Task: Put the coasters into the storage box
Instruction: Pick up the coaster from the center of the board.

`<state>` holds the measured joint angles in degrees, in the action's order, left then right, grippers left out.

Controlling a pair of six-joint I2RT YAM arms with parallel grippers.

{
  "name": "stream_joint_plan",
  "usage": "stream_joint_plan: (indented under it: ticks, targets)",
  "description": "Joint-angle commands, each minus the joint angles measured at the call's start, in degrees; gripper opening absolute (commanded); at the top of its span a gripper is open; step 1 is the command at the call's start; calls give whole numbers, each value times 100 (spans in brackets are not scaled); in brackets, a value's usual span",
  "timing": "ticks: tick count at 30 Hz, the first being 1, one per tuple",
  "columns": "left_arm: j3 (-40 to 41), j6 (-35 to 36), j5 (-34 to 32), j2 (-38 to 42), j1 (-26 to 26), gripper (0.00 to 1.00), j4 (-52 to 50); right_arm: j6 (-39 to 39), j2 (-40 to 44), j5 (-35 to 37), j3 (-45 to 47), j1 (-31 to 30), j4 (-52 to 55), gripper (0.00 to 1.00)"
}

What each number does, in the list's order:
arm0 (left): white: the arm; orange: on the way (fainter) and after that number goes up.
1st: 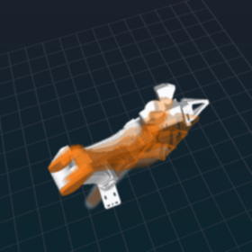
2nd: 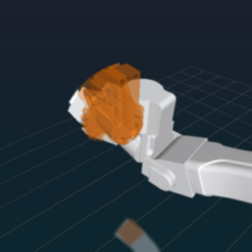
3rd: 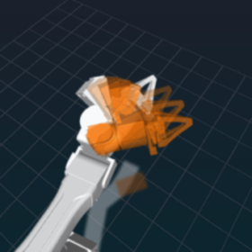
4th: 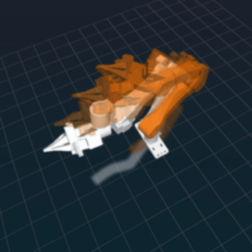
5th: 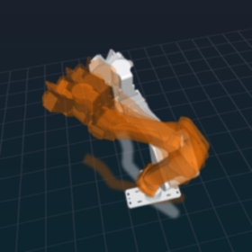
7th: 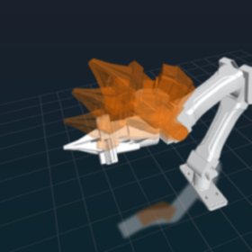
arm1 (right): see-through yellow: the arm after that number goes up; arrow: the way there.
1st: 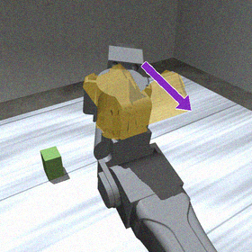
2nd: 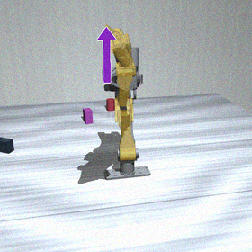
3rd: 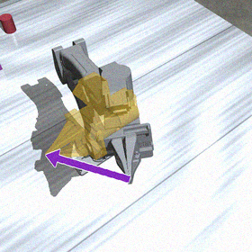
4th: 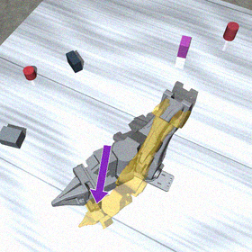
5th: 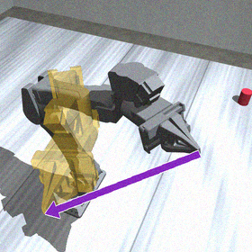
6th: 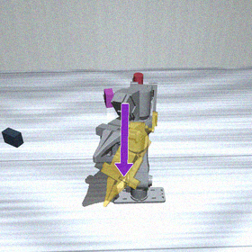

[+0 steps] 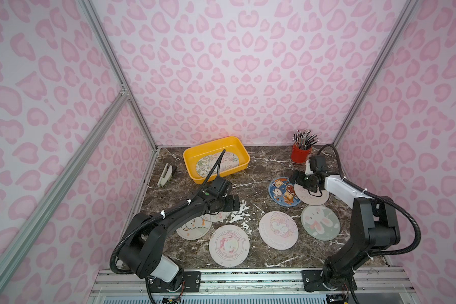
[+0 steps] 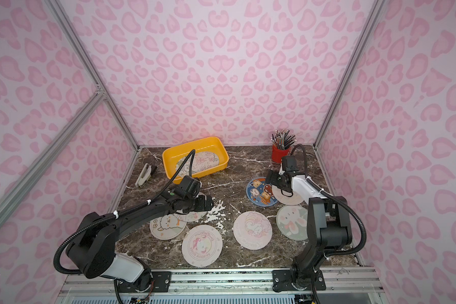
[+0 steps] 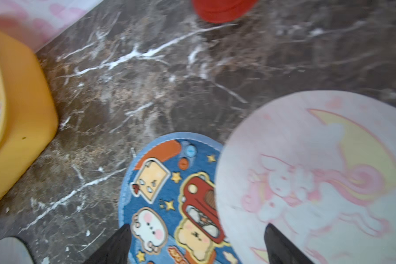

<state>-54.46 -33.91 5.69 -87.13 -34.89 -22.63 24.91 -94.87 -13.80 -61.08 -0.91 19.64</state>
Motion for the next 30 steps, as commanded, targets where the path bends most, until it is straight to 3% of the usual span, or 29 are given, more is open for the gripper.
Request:
stream_joint_plan:
  ticks: [1,8,14,30]
  targets:
    - [-95,68,59,-84,-17,98,79,34,248,63,391,485,-182,92]
    - [-253,91,151,-268,-44,98,81,49,632,-400,981,1944,-151,87]
    - [-293,104,189,-389,-43,98,144,-98,570,-720,1110,2677,-54,82]
    - [-206,104,246,-550,-44,98,285,-318,-88,-1235,1318,2832,-206,72]
